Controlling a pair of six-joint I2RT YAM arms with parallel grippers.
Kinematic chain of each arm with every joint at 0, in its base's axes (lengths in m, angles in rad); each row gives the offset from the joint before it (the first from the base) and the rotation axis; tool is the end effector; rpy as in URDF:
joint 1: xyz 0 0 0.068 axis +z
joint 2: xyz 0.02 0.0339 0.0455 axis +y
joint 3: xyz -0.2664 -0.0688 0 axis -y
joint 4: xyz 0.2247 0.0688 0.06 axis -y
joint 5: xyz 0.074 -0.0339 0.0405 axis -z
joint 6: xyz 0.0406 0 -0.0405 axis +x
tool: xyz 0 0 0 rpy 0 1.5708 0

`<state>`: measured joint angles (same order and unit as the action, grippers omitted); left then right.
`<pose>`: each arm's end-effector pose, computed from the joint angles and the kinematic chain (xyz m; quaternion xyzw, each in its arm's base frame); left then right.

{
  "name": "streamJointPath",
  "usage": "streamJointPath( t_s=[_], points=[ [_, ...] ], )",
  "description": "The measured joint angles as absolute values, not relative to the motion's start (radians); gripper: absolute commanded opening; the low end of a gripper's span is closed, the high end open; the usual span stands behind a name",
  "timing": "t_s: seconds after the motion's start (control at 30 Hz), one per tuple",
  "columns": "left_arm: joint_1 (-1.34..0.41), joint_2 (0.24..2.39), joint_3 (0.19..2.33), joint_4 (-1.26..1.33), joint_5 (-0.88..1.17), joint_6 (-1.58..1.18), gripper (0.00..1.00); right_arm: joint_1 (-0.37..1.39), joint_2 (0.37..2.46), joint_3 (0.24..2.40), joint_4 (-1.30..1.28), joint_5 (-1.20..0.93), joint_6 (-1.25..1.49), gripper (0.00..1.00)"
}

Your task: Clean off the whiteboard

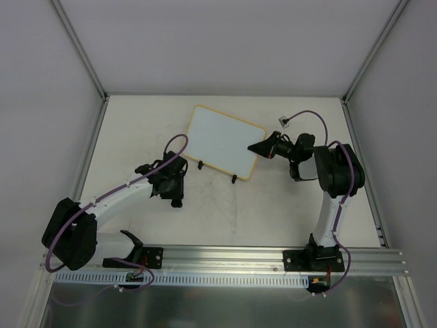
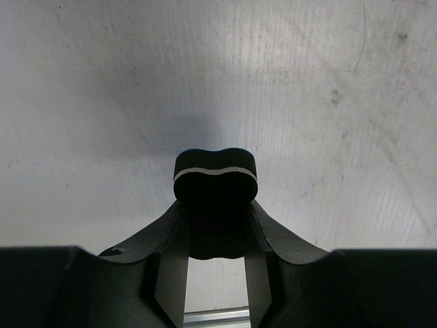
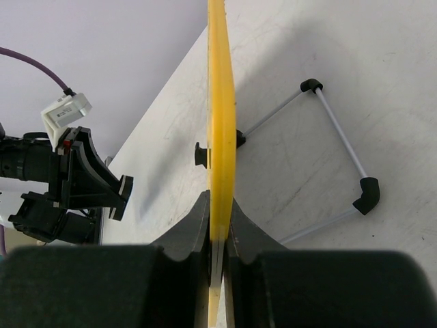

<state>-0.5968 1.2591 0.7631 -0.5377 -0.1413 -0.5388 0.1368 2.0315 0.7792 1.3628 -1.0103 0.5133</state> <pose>0.1876 -0.1205 0.2148 0.0092 0.9619 -0.0850 0.2597 0.3527 0.0833 0.1681 -0.2450 0.6408 0.5141 0.5148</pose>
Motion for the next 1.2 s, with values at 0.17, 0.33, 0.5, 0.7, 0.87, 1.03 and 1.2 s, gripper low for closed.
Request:
streamJointPath(
  t_s=[0.17,0.33,0.5,0.7,0.87,1.03,1.2],
  points=[
    [-0.597,1.304,0.754,-0.523,-0.143,-0.543,0.43,0.138,2.032,0.779,1.365,-1.01,0.512,0.0],
    [-0.597,1.309,0.754,-0.5,-0.142,-0.545,0.49,0.138,2.032,0.779,1.365,-1.01,0.512,0.0],
    [-0.597,1.32,0.754,-0.485,-0.142,-0.545,0.48,0.138,2.032,0.779,1.365,-1.01,0.512,0.0],
    [-0.597,1.338,0.751,-0.475,-0.142,-0.544,0.55,0.138,2.032,0.779,1.365,-1.01,0.512,0.0],
    [-0.597,1.272,0.74,-0.478,-0.125,-0.541,0.85,0.138,2.032,0.779,1.365,-1.01,0.512,0.0],
    [-0.597,1.06,0.74,-0.484,-0.07,-0.543,0.97,0.138,2.032,0.779,1.365,-1.01,0.512,0.19],
    [-0.597,0.943,0.749,-0.519,-0.072,-0.543,0.98,0.153,2.033,0.768,1.33,-1.007,0.461,0.39]
  ],
)
